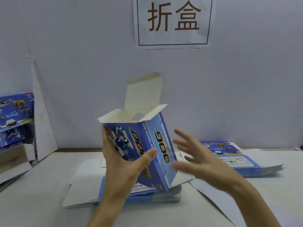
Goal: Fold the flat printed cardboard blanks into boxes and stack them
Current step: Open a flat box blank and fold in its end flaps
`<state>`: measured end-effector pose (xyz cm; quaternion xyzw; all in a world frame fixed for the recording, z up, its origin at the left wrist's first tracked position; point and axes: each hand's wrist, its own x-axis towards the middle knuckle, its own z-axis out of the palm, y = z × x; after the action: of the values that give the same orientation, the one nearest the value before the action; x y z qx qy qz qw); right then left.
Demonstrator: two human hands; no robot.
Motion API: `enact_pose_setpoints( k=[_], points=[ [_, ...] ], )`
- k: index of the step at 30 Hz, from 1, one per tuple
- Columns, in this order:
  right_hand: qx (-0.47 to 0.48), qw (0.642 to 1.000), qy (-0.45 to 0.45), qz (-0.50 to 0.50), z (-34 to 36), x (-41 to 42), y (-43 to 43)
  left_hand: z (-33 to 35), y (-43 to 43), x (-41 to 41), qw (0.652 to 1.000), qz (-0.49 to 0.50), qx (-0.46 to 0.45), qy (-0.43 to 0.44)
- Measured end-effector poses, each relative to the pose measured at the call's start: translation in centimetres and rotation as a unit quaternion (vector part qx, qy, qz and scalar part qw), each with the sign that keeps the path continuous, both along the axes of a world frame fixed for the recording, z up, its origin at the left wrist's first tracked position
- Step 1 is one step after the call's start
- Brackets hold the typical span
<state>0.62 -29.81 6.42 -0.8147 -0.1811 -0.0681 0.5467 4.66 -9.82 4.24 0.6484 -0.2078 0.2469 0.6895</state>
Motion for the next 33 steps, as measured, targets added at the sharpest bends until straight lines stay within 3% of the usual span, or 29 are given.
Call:
enact_pose_setpoints(
  k=[3,6,9,13,21,25,33],
  points=[
    [-0.029,0.998,-0.013,0.052,-1.5,0.6,2.2,0.2,-1.1,-0.8,0.999,-0.002,-0.038,0.035],
    [0.018,0.996,-0.089,-0.024,-1.8,1.3,2.5,0.3,-0.9,-1.1,0.998,-0.011,-0.048,0.037],
    [0.102,0.994,-0.014,-0.027,-1.3,1.4,1.2,0.5,0.3,-0.2,0.998,-0.044,-0.003,0.038],
    [0.104,0.994,0.044,-0.011,-1.6,1.4,0.5,0.0,0.5,0.3,0.989,-0.116,0.047,0.078],
    [0.077,0.995,0.024,-0.059,-1.6,1.4,1.3,-0.1,0.1,-0.1,0.996,0.041,0.038,0.068],
    [0.093,0.995,0.012,-0.044,-1.3,1.2,1.6,0.3,0.5,0.1,0.993,0.028,0.066,0.093],
    [0.107,0.993,0.002,-0.049,-0.7,0.6,1.6,-0.2,0.4,0.4,0.995,0.004,0.03,0.092]
  ],
)
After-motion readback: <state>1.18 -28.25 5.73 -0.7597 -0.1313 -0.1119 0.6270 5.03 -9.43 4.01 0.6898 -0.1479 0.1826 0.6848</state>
